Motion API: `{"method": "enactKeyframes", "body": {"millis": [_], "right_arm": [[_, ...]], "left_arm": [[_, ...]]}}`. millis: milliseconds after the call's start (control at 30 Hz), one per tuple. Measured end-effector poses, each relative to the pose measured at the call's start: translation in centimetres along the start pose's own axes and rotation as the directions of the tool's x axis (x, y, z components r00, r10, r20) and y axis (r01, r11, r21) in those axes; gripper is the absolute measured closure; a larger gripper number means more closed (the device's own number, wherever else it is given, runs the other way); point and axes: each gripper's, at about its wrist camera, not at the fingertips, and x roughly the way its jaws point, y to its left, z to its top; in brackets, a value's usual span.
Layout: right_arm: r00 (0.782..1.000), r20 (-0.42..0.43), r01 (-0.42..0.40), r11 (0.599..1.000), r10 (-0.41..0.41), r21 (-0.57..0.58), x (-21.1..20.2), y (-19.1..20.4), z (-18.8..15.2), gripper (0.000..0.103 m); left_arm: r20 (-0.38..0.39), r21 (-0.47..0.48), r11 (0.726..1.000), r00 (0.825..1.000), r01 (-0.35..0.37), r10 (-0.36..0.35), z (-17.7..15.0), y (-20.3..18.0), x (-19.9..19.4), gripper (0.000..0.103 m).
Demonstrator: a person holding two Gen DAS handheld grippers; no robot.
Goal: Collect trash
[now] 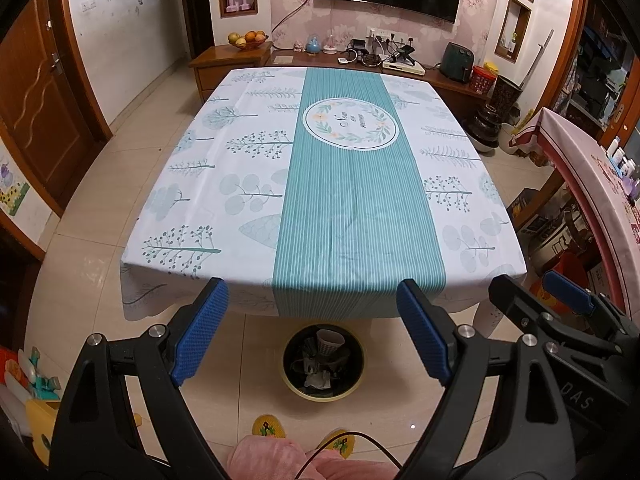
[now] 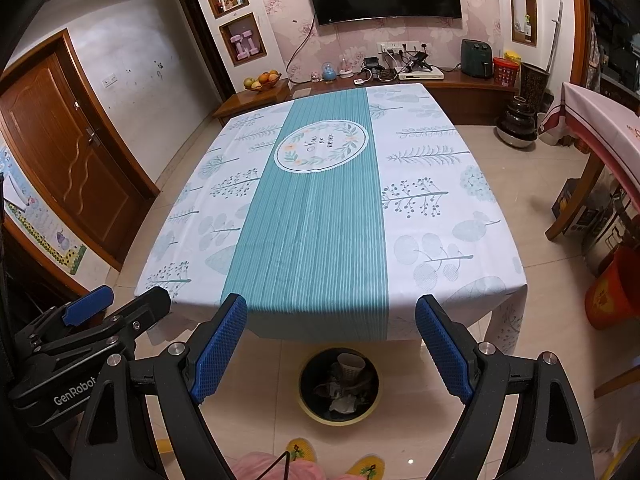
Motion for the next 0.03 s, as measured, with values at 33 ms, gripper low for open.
{"method": "enactKeyframes", "body": {"millis": [33], "right_arm": [[1.0,0.0,0.0,1.0,0.0,0.0,0.04,-0.07,-0.08,0.016]], "left_arm": [[-0.001,-0.001,1.0,1.0,0.001,-0.001,-0.15,0.09,-0.04,0.019]]}}
